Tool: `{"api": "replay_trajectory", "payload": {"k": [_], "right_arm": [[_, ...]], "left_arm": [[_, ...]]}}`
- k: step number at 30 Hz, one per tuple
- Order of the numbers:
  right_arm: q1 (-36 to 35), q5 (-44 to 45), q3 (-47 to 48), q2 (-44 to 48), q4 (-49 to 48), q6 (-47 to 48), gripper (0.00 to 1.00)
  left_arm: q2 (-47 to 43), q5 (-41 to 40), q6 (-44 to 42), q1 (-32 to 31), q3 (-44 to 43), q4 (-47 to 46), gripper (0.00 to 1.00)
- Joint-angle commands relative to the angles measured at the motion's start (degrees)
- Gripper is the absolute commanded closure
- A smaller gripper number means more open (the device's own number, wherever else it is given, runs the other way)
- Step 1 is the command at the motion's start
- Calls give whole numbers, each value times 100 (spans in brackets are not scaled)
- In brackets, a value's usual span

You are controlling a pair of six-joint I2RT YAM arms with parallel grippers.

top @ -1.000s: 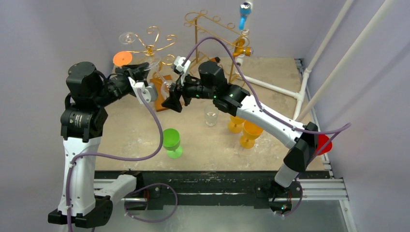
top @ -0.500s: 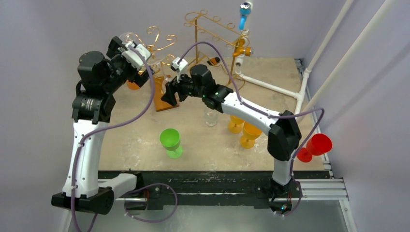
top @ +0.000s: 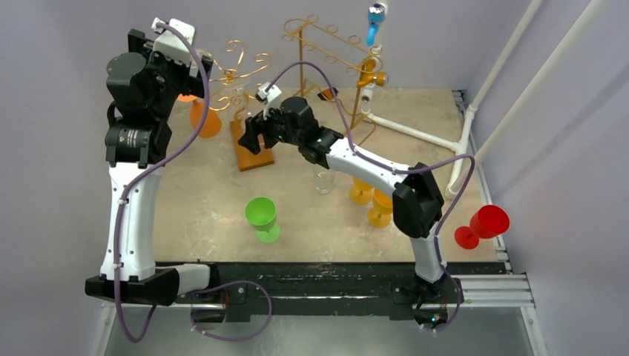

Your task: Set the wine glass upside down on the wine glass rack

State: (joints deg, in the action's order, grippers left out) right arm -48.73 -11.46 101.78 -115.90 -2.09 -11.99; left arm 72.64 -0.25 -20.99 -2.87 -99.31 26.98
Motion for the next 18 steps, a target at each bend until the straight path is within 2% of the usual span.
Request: {"api": "replay_trajectory", "payload": {"k": [1, 7, 18], "right_arm": [[-14, 74, 645, -57, -548, -128, 92], [-14, 91, 1101, -451, -504, -304, 93], [-14, 190, 1230, -758, -536, -435, 94]], "left_arm": [[-89, -257, 235, 33, -321, -134, 0], [-68, -296, 169, 33, -286, -102, 0], [-71, -213, 198, 33, -181, -220, 0]]}}
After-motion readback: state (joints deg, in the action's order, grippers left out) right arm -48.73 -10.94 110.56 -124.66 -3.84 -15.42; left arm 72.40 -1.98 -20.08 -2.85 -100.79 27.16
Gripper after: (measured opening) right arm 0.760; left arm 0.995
